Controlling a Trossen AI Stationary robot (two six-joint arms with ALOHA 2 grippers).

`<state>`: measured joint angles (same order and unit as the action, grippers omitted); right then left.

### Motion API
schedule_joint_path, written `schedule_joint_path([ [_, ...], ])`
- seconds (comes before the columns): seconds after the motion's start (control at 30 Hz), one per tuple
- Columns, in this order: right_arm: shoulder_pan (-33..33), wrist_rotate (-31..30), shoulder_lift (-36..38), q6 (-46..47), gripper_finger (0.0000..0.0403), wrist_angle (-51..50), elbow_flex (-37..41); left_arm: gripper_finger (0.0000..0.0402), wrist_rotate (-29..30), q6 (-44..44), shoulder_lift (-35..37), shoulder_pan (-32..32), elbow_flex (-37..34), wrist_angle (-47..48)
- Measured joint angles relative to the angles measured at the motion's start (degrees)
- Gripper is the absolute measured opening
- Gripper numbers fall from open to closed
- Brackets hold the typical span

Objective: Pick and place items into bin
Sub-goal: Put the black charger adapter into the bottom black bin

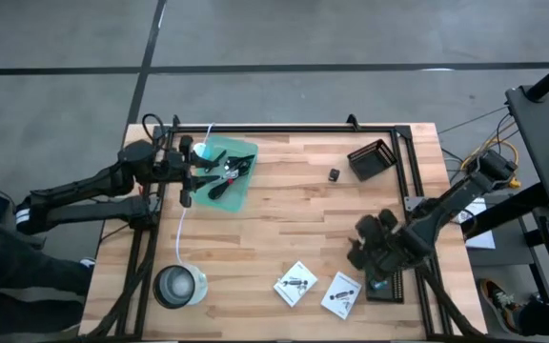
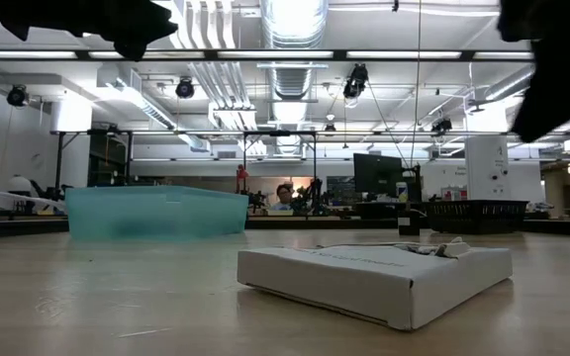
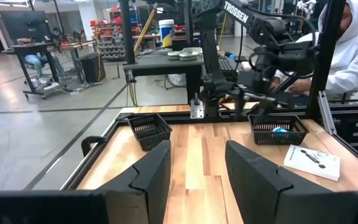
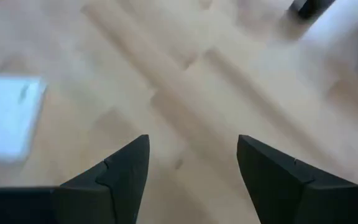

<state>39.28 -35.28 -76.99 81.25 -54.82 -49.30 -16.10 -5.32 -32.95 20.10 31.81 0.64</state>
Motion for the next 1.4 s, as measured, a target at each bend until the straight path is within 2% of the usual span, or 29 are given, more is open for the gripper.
schedule_joint_path([
  [0.13, -7.98, -1.66, 0.00, -6.17, 0.0226, 0.10, 0.00, 0.0136, -0.02, 0.00, 0.00, 0.00, 0.00, -0.01],
  [0.37, -26.66, -1.94, 0.00, -7.47, 0.0226, 2.48, 0.00, 0.0136, -0.07, -0.02, -0.02, 0.00, 0.00, -0.07],
  [0.5, -35.44, -0.15, 0.00, -15.38, 0.0226, 9.58, 0.02, 0.0136, -0.09, -0.02, -0.02, 0.00, 0.00, -0.04],
  [0.67, -42.89, 2.32, 0.00, -24.65, 0.0230, 19.48, 0.02, 0.0136, -0.11, -0.02, -0.02, 0.00, 0.00, -0.04],
  [0.87, -48.46, 5.37, -0.36, -27.31, 0.0266, 19.68, 0.32, 0.0136, -0.13, -0.06, -0.18, 0.02, 0.00, 0.42],
  [1.07, -49.84, 6.81, -3.38, -27.98, 0.0302, 22.33, 0.33, 0.0136, -0.13, -0.11, -0.28, 0.00, 0.02, 0.42],
  [1.4, -51.00, 5.83, -12.33, -29.35, 0.0315, 24.75, 0.35, 0.0136, -0.13, -0.09, -0.68, 0.02, 0.04, 0.44],
])
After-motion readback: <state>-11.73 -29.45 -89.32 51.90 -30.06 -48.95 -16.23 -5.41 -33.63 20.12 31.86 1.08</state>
